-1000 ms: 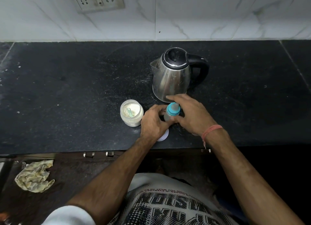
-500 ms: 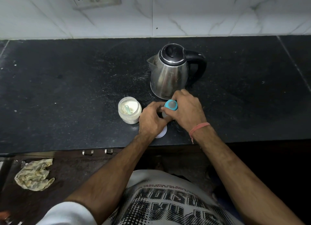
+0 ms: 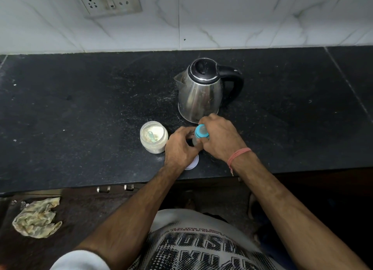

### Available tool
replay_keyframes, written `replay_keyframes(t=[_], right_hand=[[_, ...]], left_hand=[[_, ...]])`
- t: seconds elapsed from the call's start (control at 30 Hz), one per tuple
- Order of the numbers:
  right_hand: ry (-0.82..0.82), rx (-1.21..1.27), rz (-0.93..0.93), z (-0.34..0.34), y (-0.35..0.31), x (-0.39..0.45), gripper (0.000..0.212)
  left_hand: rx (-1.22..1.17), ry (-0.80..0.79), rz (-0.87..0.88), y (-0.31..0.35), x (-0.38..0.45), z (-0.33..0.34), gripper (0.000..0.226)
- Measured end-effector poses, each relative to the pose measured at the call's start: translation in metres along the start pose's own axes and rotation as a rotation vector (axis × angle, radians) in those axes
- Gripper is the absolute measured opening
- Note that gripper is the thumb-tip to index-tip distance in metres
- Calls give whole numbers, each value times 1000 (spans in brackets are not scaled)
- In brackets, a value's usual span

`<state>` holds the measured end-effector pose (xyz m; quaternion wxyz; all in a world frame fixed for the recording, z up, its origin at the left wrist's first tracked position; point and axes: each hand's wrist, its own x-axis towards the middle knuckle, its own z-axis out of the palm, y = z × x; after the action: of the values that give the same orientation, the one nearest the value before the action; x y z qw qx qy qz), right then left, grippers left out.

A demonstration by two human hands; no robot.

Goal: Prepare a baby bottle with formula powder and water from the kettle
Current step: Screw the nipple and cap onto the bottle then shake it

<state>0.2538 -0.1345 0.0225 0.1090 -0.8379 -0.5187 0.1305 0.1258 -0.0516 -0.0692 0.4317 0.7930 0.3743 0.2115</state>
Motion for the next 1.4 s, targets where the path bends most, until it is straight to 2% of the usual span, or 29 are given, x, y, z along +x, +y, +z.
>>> replay_keyframes(t=[0.2,0.37,0.5,0.63,0.77,0.87,0.97,1.1,1.17,1.23,1.3,1.4], right_hand=[[62,-63,-37,11,6,-3,54],[208,-39,8,25,10,-6,58],[288,-207,-51,29,11,2,60],[228,-337,-102,23,12,13,58],[60,-280,-318,9,33,24,57],[54,-359,-436,6,40,34,57],[169,-383,-329,20,35,30,59],[363,-216,54,41,13,8,61],[302,-183,222,44,3,3,66],[227,-265,235,37,2,3,72],[179,-353,99,24,10,4,73],[-50,-208,-159,-6,24,13,62]], left_hand=[[37,11,24,-3,0,1,62],[51,2,44,-6,0,2,58],[84,-16,29,-12,3,4,47],[51,-26,32,-14,3,4,47],[34,-74,55,-15,3,1,48],[37,-81,39,-11,2,1,46],[79,-49,35,-12,2,5,35],[105,-17,9,-17,0,9,25],[100,-18,4,-19,2,10,22],[87,-45,1,-20,4,8,23],[81,-83,15,-17,6,4,38],[62,-100,18,-13,7,0,51]])
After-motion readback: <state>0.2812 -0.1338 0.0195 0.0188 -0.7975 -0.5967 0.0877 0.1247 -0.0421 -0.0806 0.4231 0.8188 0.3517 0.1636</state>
